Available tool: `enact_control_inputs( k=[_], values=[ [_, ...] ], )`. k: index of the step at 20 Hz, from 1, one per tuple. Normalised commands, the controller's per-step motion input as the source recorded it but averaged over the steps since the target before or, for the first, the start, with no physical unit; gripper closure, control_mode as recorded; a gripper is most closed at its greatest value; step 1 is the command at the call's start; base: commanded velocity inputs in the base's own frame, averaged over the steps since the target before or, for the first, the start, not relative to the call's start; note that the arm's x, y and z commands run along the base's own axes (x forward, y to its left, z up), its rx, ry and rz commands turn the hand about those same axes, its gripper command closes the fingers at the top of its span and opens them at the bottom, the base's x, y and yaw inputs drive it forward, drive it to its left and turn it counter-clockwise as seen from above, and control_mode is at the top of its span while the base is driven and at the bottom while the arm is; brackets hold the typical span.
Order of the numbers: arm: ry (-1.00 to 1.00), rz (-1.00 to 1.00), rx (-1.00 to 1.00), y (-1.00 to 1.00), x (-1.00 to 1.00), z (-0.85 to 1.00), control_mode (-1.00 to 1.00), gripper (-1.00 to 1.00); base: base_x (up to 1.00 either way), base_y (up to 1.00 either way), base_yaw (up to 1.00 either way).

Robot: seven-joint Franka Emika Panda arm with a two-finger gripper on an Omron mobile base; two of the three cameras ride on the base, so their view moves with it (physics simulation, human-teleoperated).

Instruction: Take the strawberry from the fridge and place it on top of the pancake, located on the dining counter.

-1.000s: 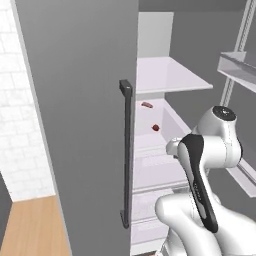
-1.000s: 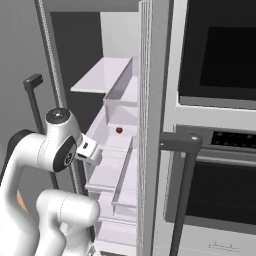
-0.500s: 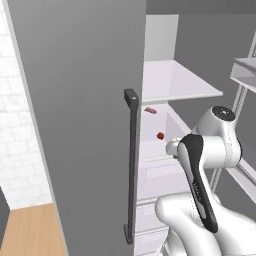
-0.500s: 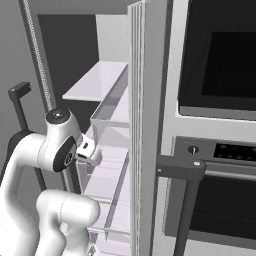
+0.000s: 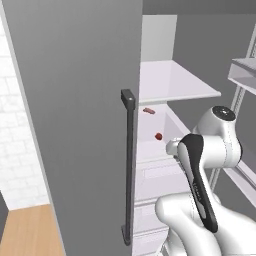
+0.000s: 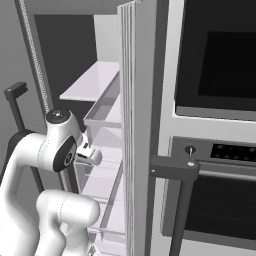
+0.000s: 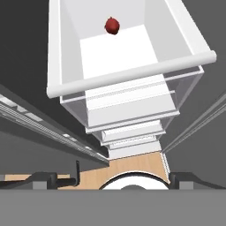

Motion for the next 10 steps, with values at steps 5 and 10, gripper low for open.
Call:
enact_control_inputs(
  k=[5, 10],
  values=[
    [0.00, 0.00, 0.00, 0.00, 0.00, 0.00, 1.00, -1.00, 0.10, -0.20, 0.00],
    [0.00, 0.00, 0.00, 0.00, 0.00, 0.00, 1.00, -1.00, 0.07, -0.21, 0.00]
  ],
)
